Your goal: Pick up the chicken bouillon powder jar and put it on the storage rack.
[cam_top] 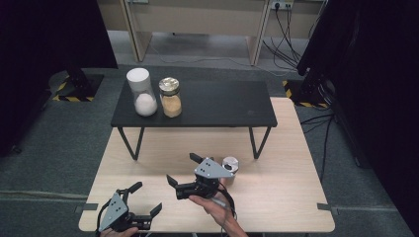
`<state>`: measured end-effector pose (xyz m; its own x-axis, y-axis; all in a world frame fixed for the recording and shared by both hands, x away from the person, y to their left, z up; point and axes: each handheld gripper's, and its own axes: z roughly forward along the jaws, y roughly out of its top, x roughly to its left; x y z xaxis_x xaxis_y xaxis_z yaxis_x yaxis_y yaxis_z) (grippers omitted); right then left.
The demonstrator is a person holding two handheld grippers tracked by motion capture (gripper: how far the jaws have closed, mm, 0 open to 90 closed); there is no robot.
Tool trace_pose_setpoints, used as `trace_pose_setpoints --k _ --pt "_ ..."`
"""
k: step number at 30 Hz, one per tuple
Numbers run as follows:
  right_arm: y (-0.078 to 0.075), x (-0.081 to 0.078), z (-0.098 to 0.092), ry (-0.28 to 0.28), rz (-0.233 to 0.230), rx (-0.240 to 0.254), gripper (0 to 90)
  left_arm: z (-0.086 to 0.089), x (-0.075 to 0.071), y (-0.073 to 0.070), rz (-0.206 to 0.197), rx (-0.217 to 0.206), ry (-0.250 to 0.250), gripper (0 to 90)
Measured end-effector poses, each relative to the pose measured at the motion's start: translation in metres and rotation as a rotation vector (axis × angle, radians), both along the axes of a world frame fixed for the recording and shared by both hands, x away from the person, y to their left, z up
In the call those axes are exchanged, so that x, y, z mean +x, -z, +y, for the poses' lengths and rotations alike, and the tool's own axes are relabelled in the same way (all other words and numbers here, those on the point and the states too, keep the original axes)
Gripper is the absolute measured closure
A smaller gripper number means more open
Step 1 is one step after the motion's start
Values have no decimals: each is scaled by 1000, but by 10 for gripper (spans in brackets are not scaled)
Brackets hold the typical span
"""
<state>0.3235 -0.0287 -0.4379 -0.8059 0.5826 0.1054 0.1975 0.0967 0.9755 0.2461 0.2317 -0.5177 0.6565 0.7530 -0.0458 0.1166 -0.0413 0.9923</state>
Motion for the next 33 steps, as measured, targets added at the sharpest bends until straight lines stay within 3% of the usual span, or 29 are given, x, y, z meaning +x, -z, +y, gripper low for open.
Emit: trace_pose_setpoints --k 33 --pt "31 -16 -15 1 39 -25 16 0 0 -1 -1 -6 0 7"
